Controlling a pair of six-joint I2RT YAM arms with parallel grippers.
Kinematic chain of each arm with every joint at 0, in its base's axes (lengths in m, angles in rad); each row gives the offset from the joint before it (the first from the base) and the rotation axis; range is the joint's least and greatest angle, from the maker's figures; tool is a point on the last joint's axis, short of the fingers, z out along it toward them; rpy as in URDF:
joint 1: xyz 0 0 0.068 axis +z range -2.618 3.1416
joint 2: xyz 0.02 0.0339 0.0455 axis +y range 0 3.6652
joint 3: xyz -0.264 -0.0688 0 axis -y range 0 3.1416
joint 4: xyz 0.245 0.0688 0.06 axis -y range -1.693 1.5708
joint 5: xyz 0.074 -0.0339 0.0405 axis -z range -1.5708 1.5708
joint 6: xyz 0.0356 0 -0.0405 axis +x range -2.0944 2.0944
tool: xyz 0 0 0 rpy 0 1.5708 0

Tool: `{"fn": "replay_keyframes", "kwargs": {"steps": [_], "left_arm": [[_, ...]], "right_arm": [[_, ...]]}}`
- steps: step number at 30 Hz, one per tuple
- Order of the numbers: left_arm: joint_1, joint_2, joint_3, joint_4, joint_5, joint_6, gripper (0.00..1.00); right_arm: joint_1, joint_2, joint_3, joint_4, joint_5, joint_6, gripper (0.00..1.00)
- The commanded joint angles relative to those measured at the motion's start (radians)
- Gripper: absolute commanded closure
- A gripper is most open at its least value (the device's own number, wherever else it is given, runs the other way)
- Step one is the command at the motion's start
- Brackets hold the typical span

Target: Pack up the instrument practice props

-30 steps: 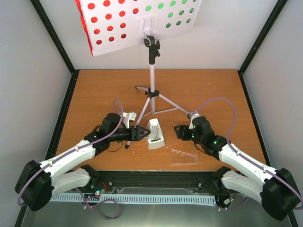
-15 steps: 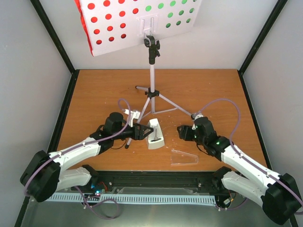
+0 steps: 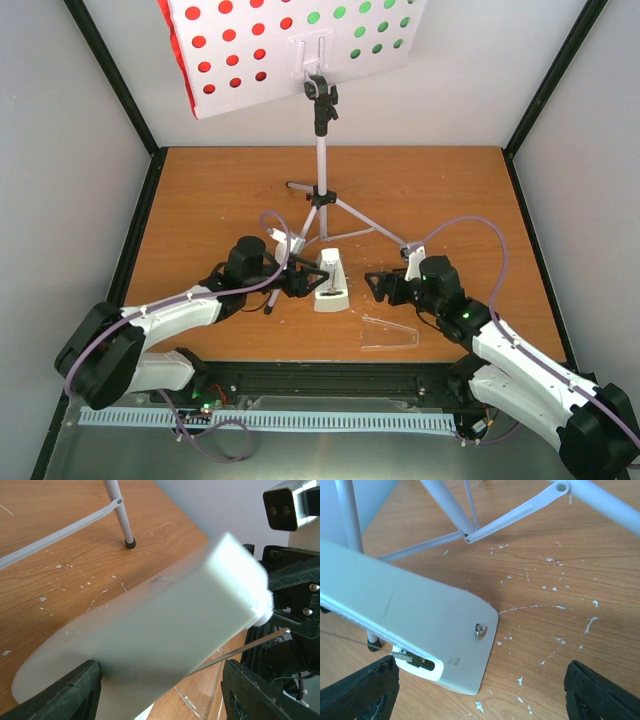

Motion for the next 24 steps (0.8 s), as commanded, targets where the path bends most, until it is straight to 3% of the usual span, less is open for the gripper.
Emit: {"fn": "replay_keyframes", "kwargs": {"steps": [1, 6, 11, 13, 19, 24], "left_arm": [[-0.010, 0.057, 0.024, 0.107, 0.055, 0.069, 0.33], [-0.010, 0.141, 0.044, 0.197, 0.135, 0.068, 0.33], [-0.011, 0.169, 0.074, 0.189, 0.170, 0.081, 0.33], [-0.009, 0.127, 0.057, 0.176, 0.145, 0.083, 0.28], [0.033, -0.068, 0.061, 0.003, 0.064, 0.073, 0.08], [0.151, -0.171, 0.214, -0.228, 0.134, 0.027, 0.01]], "right_arm": [[-0.006, 0.029, -0.021, 0.090, -0.056, -0.027, 0.15], [-0.006, 0.033, -0.031, 0.122, -0.075, -0.036, 0.18], [-0.006, -0.092, -0.072, 0.155, -0.077, -0.037, 0.01], [-0.007, -0.146, -0.085, 0.170, -0.107, -0.063, 0.00], [-0.007, -0.209, -0.080, 0.322, -0.281, -0.196, 0.00], [-0.008, -0.074, 0.016, 0.371, -0.425, -0.343, 0.00]]}}
